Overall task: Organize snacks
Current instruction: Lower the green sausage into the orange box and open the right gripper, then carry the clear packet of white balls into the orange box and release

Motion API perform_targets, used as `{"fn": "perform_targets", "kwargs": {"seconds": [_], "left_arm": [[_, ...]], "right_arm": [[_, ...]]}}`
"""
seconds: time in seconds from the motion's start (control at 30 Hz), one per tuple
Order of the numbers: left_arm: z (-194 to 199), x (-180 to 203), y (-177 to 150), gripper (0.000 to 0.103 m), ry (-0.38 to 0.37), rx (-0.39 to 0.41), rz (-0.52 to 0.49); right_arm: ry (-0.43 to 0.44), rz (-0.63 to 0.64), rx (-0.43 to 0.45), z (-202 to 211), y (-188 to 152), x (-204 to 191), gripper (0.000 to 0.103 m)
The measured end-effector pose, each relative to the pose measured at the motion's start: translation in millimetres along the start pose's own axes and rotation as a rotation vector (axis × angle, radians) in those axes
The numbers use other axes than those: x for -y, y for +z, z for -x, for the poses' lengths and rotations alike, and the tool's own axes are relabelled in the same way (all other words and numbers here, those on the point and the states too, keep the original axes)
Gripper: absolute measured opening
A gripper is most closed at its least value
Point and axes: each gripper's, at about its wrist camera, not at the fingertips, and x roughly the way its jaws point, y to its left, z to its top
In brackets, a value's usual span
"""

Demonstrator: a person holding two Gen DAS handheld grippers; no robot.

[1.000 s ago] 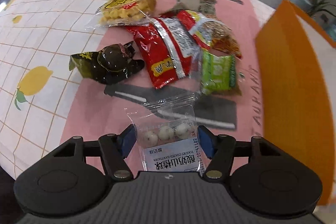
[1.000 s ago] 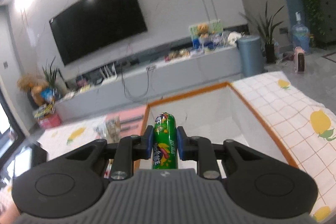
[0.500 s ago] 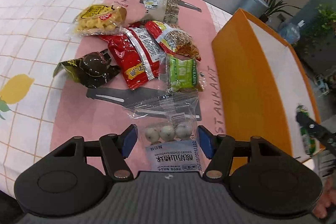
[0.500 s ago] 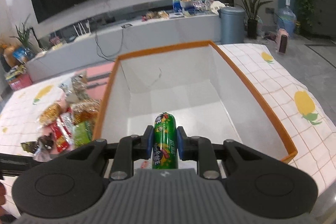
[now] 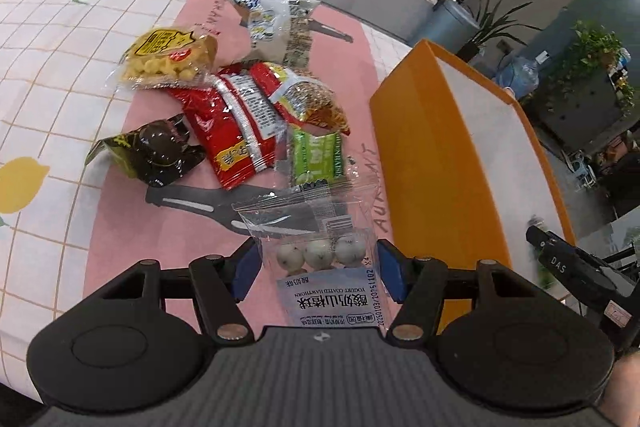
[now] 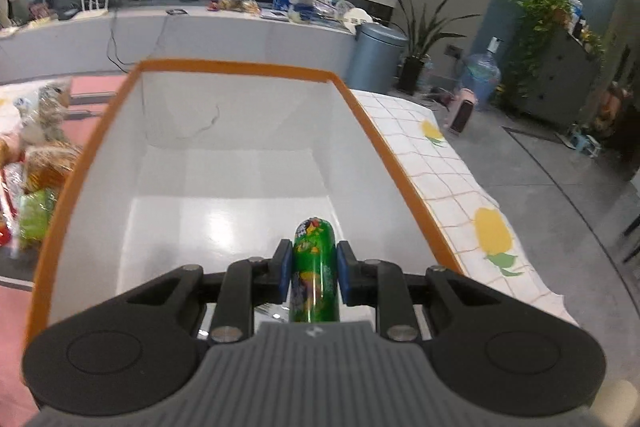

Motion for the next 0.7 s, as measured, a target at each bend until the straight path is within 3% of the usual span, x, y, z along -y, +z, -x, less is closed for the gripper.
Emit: {"fn": "perform_targets", "kwargs": {"seconds": [0.03,0.07,0.2,0.37,0.7], "left_arm": [[1,0,0,0.071,-0.007,0.003,0.000],[1,1,1,0.071,-0.015,0.006,0.002],[7,6,2,0.071,-0.032,0.017,-0.002],[19,16,8,0.071,-0.073,0.036,0.003],[38,69,24,0.071,-0.082,0.071,-0.044]], "right_arm": [[0.001,-0.013,0.012,3,1,2,0.051],[0.008,-0.023,0.027,6,1,3,0.057],[0.051,-0.067,0.072,16,5,11,0.066],[0.067,-0.129,0.109,24,9,22,0.069],[0.109,-0.313,0.154,36,14,62,0.069]]}}
